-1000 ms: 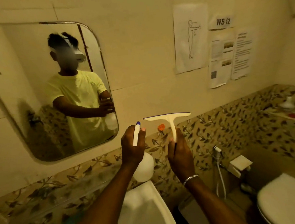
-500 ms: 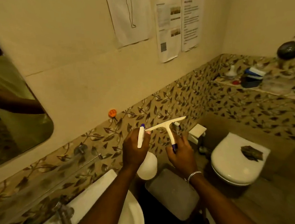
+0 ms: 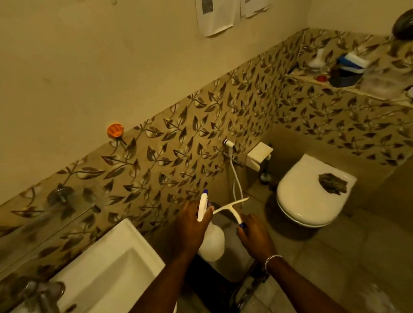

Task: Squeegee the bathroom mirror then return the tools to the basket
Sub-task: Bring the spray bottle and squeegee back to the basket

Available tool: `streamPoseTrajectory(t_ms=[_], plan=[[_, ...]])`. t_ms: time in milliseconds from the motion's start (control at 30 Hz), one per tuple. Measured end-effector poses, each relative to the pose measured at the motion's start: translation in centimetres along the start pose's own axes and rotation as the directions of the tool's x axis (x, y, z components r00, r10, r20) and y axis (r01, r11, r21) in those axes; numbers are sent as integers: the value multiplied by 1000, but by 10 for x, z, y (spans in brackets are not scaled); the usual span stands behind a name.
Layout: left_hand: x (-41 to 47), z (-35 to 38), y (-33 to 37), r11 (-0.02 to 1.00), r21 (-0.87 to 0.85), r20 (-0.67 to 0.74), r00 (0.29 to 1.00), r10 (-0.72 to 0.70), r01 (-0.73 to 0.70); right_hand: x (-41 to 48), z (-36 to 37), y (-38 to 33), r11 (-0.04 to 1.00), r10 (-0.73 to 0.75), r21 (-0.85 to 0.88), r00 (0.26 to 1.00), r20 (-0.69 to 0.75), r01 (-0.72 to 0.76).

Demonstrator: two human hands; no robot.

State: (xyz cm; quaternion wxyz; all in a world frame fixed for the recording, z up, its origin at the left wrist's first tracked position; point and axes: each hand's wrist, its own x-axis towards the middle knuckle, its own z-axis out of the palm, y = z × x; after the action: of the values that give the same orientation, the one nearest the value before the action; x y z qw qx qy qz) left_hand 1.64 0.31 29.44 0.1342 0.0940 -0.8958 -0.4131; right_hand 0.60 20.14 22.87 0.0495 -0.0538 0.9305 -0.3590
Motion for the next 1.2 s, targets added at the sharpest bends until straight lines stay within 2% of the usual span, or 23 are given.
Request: streamPoseTrajectory(t_ms=[133,333,533,633,900,1200], plan=[[-8,44,-33,993,58,30,994,-105,103,10,31,34,998,-24,-47,996,85,28],[-16,109,-82,983,143,82,988,-131,119,34,82,83,999,38,-17,977,208,-35],[-19,156,-123,982,126,156,975,-158,139,59,125,120,994,88,-94,951,298,-63],[-22,173,-140,977,142,171,968,-183,159,60,139,140,996,85,-51,955,284,-74],[-23,199,-173,958,243,163,967,-195,152,73,156,160,991,75,-126,957,282,-41],[-28,209,-200,942,316,202,962,-185,115,69,168,170,984,136,-149,943,305,-93]])
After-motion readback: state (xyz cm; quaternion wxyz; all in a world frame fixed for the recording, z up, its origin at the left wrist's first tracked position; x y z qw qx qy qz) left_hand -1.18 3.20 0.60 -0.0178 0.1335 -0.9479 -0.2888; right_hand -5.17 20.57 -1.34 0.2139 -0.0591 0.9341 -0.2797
